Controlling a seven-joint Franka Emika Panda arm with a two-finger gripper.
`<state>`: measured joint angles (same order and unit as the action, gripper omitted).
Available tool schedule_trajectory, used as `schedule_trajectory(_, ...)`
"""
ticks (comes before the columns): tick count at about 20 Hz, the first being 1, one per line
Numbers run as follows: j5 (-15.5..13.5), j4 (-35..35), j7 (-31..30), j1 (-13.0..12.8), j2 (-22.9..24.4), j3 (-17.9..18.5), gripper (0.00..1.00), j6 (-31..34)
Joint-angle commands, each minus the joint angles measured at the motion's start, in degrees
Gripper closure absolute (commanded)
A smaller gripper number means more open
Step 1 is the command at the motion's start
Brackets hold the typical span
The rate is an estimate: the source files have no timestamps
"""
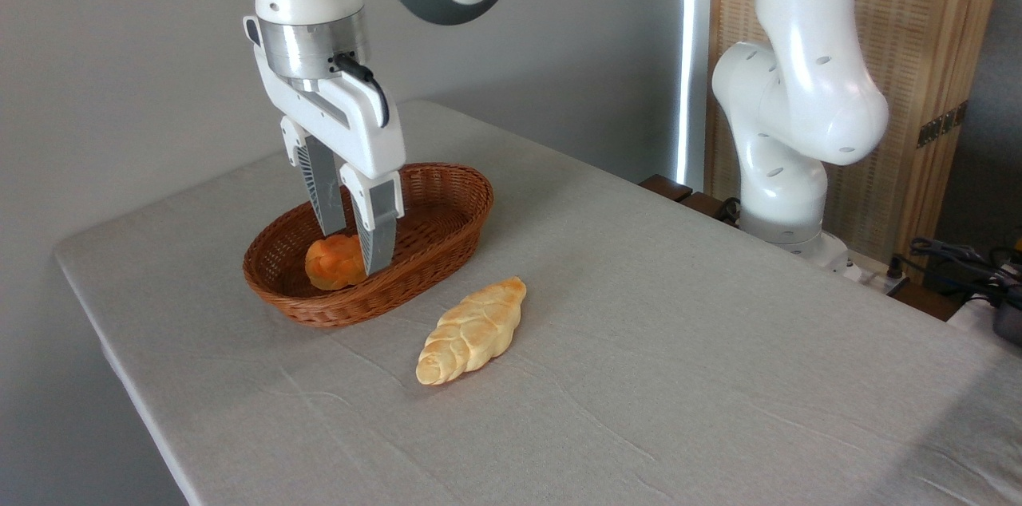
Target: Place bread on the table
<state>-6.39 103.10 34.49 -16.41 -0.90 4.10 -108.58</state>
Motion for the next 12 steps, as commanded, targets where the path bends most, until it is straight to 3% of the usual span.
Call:
schedule_trajectory(1, -3.5, 4.6, -1.4, -4.9, 1.1, 0.5, 0.00, -5.7)
schedule_trajectory(6, -4.7, 6.2, -1.5, -10.4, 1.2, 0.6, 0.00, -9.4)
schedule_trajectory(12, -4.5, 7.6, -1.7, -14.0, -2.3, 0.6, 0.00, -11.5)
